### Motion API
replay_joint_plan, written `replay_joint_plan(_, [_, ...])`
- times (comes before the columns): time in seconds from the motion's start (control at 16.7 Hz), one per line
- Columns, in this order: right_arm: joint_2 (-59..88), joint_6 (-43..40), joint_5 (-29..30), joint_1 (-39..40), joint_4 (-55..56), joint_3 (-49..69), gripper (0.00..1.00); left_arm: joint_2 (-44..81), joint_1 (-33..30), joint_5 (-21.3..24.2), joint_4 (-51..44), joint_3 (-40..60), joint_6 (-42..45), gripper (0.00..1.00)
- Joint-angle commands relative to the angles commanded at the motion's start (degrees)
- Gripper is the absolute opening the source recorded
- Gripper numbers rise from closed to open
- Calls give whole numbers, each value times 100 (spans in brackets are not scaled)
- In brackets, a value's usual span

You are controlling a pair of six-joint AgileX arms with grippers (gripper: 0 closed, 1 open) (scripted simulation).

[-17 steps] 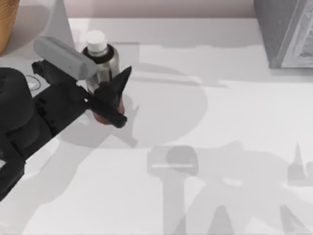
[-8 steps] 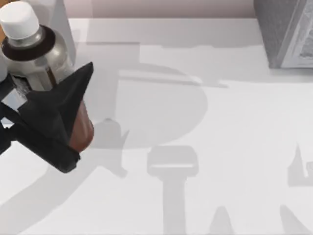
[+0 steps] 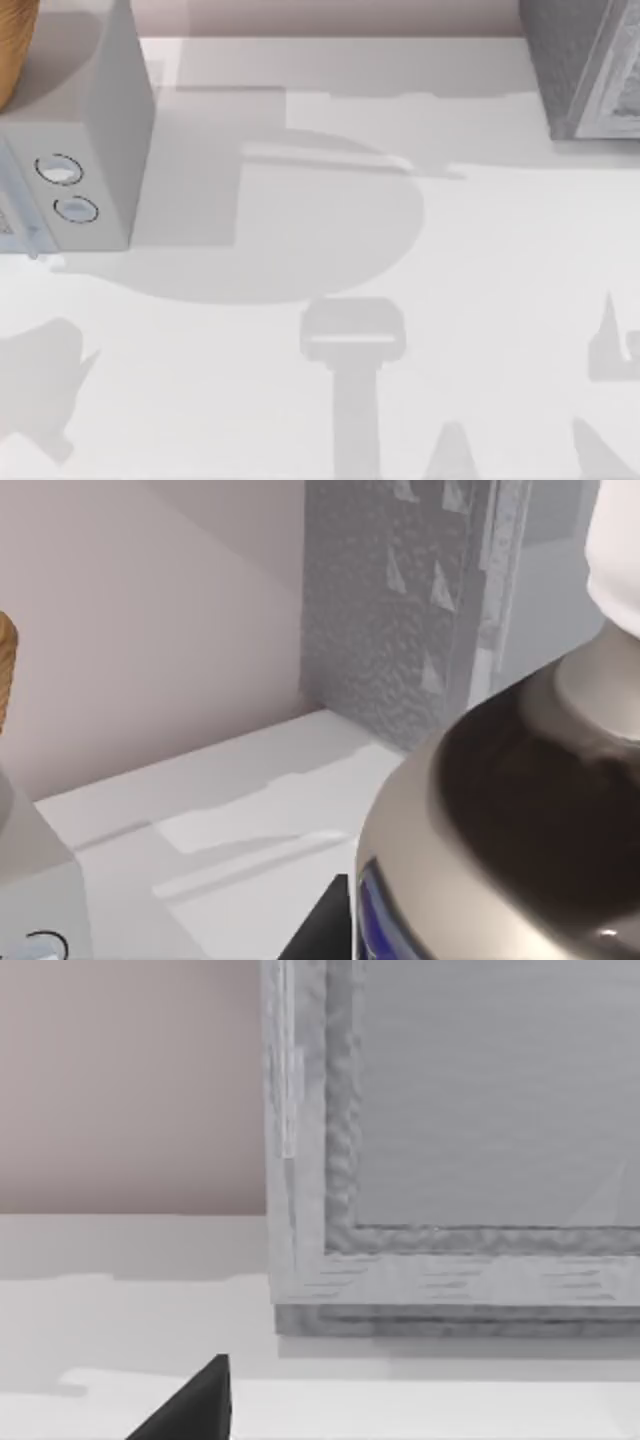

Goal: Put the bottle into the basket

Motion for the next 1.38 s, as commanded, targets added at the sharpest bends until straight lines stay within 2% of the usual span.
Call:
replay_joint_plan(0.24, [0,0,0,0,0,0,100,-982,-988,-664,-1683,478,-85,0])
replay_joint_plan(0.42, [0,0,0,0,0,0,100,-1407,-1471,-951,-2468,691,-113,0])
replay_joint_plan(0.84, [0,0,0,0,0,0,100,-1551,-1649,-1049,-2749,765,-121,0])
replay_joint_plan(1.02, [0,0,0,0,0,0,100,-1250,-1532,-1034,-2678,789,-96,0])
replay_joint_plan(1.14, [0,0,0,0,0,0,100,-947,-1231,-973,-2395,978,-40,0])
replay_joint_plan(1.38, [0,0,0,0,0,0,100,316,68,-679,-1353,1707,116,0])
